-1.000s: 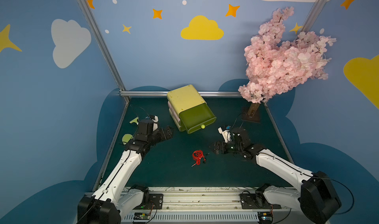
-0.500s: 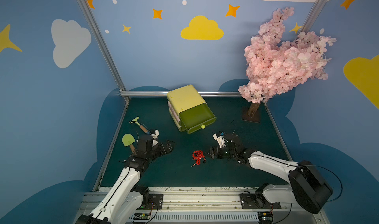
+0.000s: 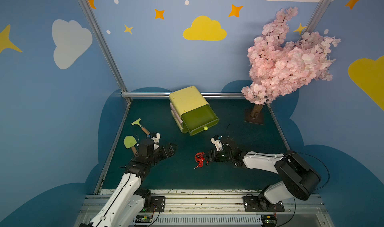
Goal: Place the wired earphones into the drawer by color
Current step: Pick up the wired earphones from the center of the board.
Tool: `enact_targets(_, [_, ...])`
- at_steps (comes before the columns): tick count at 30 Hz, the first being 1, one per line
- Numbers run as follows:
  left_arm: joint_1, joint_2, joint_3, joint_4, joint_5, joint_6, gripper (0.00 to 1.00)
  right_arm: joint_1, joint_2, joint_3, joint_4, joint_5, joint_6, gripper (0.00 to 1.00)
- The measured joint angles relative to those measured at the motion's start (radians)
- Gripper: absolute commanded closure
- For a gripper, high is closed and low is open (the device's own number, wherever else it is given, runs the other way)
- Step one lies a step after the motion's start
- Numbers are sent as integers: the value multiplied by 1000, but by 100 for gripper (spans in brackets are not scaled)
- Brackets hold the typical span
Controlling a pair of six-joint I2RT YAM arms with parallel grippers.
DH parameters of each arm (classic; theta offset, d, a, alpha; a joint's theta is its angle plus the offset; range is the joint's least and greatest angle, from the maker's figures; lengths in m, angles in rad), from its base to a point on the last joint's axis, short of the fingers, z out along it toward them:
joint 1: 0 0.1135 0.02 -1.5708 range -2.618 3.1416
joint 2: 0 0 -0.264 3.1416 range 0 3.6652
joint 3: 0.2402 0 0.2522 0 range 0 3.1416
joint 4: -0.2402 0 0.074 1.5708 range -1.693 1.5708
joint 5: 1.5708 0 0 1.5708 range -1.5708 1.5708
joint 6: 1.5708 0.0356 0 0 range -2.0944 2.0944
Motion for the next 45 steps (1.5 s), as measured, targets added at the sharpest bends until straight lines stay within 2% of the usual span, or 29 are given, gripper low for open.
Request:
enact_targets(4, [0, 0, -6, 2, 0, -3, 0, 3, 44, 19, 35, 8, 16, 50])
enact_targets(12, [0, -1, -7, 2, -3, -4, 0, 5, 97, 37, 71, 14, 40, 56])
enact_targets(31, [0, -6, -7, 2, -8, -6, 0, 12, 158, 45, 108, 10, 77, 80])
enact_targets(41, [0, -6, -7, 2, -9, -6, 0, 16, 129, 45, 83, 24, 76, 76])
enact_targets(45, [0, -6, -7, 2, -11, -6, 0, 16, 88, 45, 42, 45, 64, 78])
